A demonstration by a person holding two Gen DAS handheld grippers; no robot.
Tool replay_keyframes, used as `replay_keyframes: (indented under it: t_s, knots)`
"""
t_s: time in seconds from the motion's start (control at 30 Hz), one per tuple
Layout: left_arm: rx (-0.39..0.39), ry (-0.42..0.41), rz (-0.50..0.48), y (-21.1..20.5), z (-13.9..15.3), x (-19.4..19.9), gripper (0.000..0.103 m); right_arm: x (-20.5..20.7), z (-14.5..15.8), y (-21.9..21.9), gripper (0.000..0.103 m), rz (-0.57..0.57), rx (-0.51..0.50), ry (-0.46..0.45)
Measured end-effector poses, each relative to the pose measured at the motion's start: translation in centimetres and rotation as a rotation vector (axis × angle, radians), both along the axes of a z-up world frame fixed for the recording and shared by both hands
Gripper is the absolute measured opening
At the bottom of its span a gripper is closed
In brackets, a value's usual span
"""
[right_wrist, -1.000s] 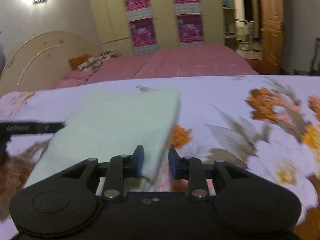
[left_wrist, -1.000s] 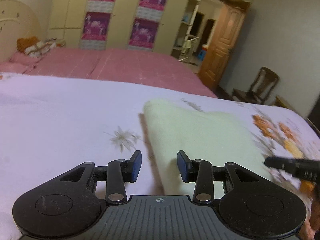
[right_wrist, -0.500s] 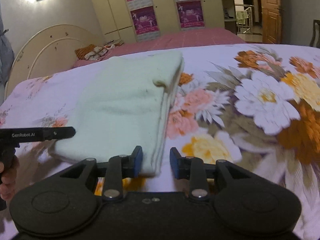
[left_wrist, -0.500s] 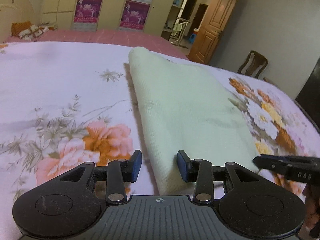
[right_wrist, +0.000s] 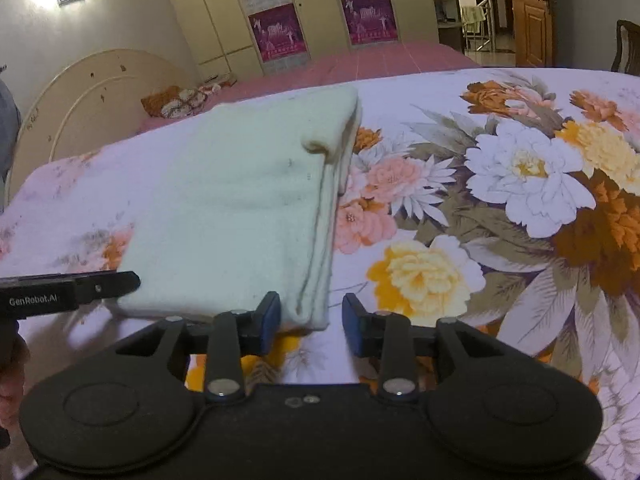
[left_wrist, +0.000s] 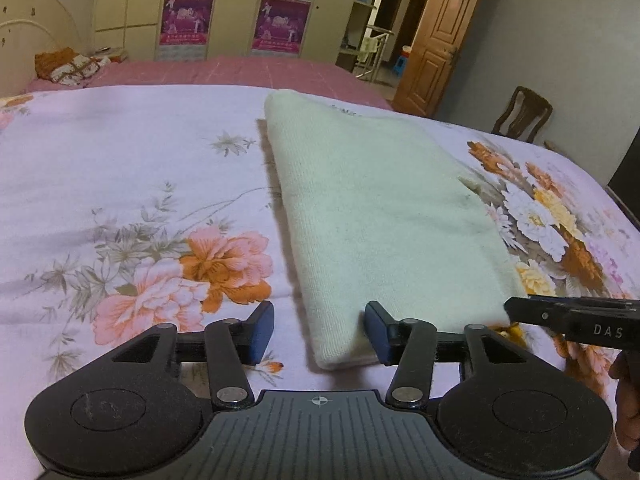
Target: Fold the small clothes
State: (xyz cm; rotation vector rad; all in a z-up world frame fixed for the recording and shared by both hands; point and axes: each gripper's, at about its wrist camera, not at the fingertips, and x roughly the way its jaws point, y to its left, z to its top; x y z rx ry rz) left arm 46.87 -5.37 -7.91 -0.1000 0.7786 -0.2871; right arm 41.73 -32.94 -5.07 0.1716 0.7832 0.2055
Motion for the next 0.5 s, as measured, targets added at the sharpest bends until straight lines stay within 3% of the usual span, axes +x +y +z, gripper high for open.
replay_keyframes:
  t_s: [0.13, 0.23, 0.5]
  knots:
    - [-0.016, -0.009, -0.001, 0.4, 0.7, 0.1, 0.051, -0.2, 0.9, -0.4, 0.037, -0.008, 0.030, -0.016]
    - [-0.065, -0.013, 0.006, 1.5, 1.1, 0.9, 0.051, 0.0, 1.4, -1.7, 0.046, -0.030, 0.110, -0.038]
    - [-0.290, 0.061, 0.053, 3.8, 1.0, 7.1, 0.051, 5.0, 1.9, -4.9, 0.048, -0.086, 0.328, -0.041]
